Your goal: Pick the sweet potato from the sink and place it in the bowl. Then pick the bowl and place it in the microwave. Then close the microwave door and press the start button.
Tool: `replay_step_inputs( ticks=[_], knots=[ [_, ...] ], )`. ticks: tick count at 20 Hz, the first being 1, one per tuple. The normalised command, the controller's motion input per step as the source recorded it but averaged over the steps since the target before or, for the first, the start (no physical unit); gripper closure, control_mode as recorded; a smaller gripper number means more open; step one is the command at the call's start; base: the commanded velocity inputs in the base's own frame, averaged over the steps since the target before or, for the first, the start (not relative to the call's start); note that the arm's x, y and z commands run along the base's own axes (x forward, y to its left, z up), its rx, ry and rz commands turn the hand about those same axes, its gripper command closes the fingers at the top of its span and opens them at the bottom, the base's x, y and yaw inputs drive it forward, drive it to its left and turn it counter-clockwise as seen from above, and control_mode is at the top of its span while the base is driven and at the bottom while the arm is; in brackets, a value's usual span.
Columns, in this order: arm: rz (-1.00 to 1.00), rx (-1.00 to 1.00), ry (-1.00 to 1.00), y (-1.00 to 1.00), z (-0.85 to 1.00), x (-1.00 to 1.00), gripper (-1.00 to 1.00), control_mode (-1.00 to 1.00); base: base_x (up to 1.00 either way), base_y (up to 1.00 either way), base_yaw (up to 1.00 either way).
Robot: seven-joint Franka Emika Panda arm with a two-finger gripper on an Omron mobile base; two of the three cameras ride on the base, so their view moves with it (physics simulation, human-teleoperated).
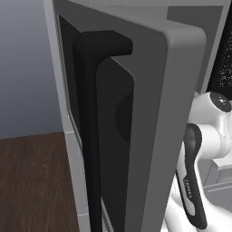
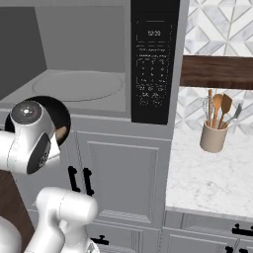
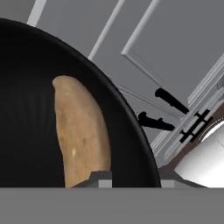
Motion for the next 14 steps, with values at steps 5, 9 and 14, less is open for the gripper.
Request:
replay_step_inputs(
  ticks=[5, 9, 14],
  knots=[
    [-0.03, 0.00, -0.06, -0.14, 0.75, -0.58, 1.00, -1.00, 0.00, 0.00, 0.00],
    [-0.22, 0.00, 0.08, -0.30, 0.81, 0.27, 1.00, -1.00, 0.00, 0.00, 0.00],
    [-0.13, 0.00, 0.04, -0.10, 0.23, 0.79, 1.00, -1.00, 0.00, 0.00, 0.00]
  ],
)
